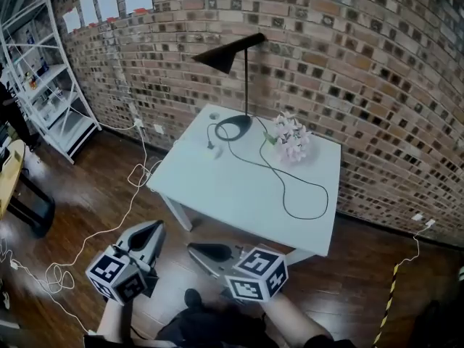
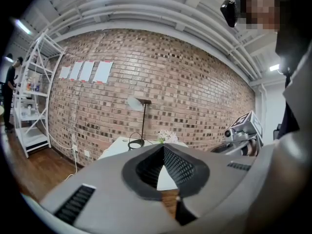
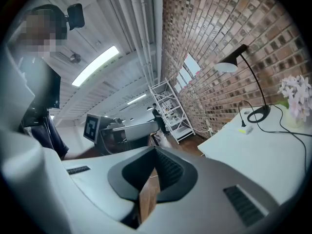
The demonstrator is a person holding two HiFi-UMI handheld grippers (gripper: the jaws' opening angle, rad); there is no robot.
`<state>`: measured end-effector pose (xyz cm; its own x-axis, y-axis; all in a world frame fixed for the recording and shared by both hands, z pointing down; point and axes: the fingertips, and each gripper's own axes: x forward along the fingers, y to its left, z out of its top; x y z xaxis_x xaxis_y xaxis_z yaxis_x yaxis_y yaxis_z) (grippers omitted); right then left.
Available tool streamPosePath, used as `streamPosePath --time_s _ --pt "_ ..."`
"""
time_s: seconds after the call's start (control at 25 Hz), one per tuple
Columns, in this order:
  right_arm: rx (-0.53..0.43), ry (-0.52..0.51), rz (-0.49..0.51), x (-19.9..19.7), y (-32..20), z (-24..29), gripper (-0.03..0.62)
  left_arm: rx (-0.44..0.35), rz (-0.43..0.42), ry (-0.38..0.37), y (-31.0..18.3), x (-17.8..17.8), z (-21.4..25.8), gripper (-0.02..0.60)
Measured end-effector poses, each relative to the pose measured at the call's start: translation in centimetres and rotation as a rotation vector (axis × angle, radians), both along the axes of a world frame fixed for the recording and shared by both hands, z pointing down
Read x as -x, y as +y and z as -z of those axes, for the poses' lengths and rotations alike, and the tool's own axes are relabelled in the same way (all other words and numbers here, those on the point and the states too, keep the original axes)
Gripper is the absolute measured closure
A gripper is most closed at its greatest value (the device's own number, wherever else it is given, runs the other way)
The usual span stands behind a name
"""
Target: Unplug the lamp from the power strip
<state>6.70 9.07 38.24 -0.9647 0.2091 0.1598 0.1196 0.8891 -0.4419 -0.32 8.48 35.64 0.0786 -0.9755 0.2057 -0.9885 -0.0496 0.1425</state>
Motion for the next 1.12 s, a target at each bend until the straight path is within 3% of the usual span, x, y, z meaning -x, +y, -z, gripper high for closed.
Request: streamPosePath --time_s 0.12,0.24,0.4,0.76,0.92,1.12 --pt "-0.017 0.016 -0.007 2.1 0.3 0.2 0.603 -0.033 0.006 -0.029 0.5 3.6 -0.5 0.583" --pt "-0.033 0.025 -0.016 4.4 0.7 0.6 0.603 -0.046 -0.006 -0.011 0.8 5.7 -0.3 0.583" --pt "-0.049 0.045 -0.032 6.8 1.1 0.7 0.603 -0.039 -0.031 0.076 0.5 6.8 0.4 0.583" --pt "-0.084 0.089 -0.086 11.4 1.7 0.6 0.603 -0.069 -0.106 0.095 0.4 11.2 0.7 0.583" --pt "-0.094 0.111 -0.106 12.7 2.1 0.3 0.603 -0.093 -0.091 0.106 0.5 13.6 0.2 0.583" --pt "-0.115 0.147 -0.142 12.8 2.0 -0.2 0.603 -0.072 -0.126 0.191 0.4 13.5 -0.5 0.583"
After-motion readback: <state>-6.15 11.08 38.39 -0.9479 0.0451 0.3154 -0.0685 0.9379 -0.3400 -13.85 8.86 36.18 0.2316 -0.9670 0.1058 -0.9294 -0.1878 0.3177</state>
